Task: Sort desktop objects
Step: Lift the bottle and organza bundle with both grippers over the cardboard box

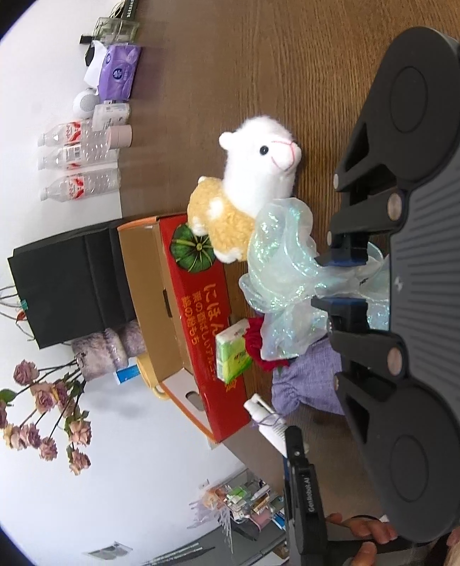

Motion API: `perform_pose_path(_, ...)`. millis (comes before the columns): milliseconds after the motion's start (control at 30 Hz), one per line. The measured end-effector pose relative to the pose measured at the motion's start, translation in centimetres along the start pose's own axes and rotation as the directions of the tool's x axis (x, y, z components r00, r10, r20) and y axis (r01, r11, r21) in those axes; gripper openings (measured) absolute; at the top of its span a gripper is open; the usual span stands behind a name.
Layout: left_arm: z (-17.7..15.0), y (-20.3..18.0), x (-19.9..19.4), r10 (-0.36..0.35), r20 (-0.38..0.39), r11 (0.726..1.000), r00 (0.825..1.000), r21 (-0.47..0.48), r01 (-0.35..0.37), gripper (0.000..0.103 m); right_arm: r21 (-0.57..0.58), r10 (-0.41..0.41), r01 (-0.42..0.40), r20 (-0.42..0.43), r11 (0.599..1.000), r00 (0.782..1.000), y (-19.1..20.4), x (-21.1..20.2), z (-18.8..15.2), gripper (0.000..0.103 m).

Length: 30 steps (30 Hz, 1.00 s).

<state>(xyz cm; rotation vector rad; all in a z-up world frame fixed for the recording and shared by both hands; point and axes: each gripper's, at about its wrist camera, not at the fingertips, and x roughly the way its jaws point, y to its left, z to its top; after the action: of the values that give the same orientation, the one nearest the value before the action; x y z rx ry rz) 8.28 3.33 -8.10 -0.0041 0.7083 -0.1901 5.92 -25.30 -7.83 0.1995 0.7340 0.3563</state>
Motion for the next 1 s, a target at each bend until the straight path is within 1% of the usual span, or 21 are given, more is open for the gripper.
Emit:
perform_pose_path(167,-0.1,0.4,-0.8,0.014,0.018,1.0,1.0,-0.015,-0.014,0.028,-0.009,0.01,-0.009,0.022,1.0,1.0,0.3,-0.7,0.1,0.013)
perform_pose_path(333,-0.3,1.0,-1.4,0.015,0.017,0.999,1.0,-0.051,-0.014,0.028,0.024,0.006,-0.007,0.064,1.0,0.998,0.0,-1.5,0.5,0.012)
perform_pose_path(633,-0.1,1.5,-2.6,-0.001,0.055,0.997,0.999,-0.083,0.006,0.028,-0.014,0.023,-0.021,0.098,1.0,0.995,1.0,-2.0,1.8,0.012)
perform_pose_path(800,0.8,1.2,-3.1,-0.003,0.096,0.998,0.995,-0.061,0.009,0.028,-0.064,0.029,-0.021,0.132,0.998,0.991,1.8,-2.0,3.5,0.012)
perform_pose_path(1000,3.0,1.0,-3.5,-0.012,0.158,0.998,0.987,-0.057,0.021,0.028,-0.118,0.04,-0.017,0.194,0.993,0.98,2.8,-1.7,6.8,0.012)
